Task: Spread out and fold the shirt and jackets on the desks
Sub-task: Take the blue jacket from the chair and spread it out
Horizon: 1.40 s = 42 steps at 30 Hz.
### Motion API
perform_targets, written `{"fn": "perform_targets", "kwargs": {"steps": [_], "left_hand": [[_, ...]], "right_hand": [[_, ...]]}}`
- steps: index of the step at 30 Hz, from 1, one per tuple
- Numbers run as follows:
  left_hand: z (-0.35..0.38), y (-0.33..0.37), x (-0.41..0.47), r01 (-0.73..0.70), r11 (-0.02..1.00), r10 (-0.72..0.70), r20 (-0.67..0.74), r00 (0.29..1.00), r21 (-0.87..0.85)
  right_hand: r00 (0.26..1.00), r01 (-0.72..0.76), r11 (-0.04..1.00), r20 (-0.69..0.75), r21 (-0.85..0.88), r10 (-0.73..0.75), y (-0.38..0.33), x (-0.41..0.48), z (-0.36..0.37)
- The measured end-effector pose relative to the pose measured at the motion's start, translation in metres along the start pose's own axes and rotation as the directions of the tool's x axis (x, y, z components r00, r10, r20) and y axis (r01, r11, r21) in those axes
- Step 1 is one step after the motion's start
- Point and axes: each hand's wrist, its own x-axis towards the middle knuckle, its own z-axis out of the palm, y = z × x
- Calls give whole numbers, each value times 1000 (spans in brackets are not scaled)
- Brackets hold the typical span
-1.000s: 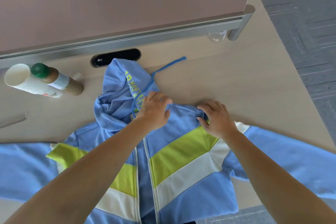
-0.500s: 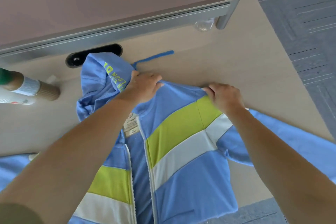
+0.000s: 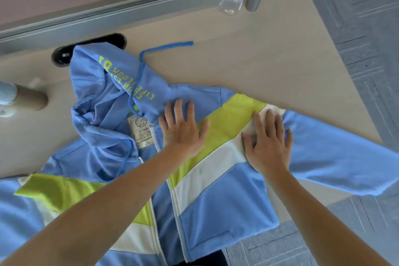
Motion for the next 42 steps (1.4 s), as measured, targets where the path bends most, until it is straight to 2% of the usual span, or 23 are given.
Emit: {"fn": "perform_targets", "kwargs": {"steps": [3,9,14,17,19,20,21,23,25,27,29,31,33,34,35,38,42], "left_hand": [[15,-12,-2,-82,994,82,8,997,71],[5,-29,50,-167,978,169,1,986,125],[-14,-21,98,-110,988,109,14,994,104],[-16,-8,91,-37,997,41,-63,997,63],[-11,7,61,-16,1000,19,-149,989,24],[-6,14,45,-36,999,38,-167,985,16],[0,21,29,-58,998,59,-158,986,13],[11,31,6,-77,997,79,-93,993,25],[20,33,-1,-86,994,90,-63,994,65],[22,32,1,-88,992,94,-64,993,89],[21,32,4,-91,991,98,-71,993,103],[22,33,6,-96,989,104,-66,992,114],[22,33,7,-101,988,110,-74,991,121],[21,33,7,-106,987,116,-78,990,122],[21,32,8,-108,987,119,-85,989,122],[20,31,8,-102,987,113,-87,990,124],[20,32,8,-103,987,116,-102,988,121]], "right_hand": [[993,54,999,103,4,-54,12,12,3],[917,371,926,127,76,-378,48,90,-8],[891,408,912,199,39,-407,29,162,-19],[949,287,958,146,-23,-281,9,159,-20],[999,44,999,29,-23,-44,12,140,-20],[994,-110,994,-16,-17,110,18,130,-22],[966,-260,965,-17,-18,260,26,121,-25],[867,-491,871,85,-21,491,40,108,-28],[805,-577,817,168,-1,569,49,105,-25],[822,-553,832,190,44,537,54,117,-23],[886,-433,899,213,60,413,59,141,-28],[959,-159,987,240,8,152,70,168,-35],[952,113,993,288,-13,-105,78,196,-45],[943,149,989,298,8,-144,79,205,-49],[951,119,992,283,36,-124,77,212,-52],[975,-127,985,195,117,103,59,214,-50],[946,-245,969,223,18,235,66,215,-43]]}}
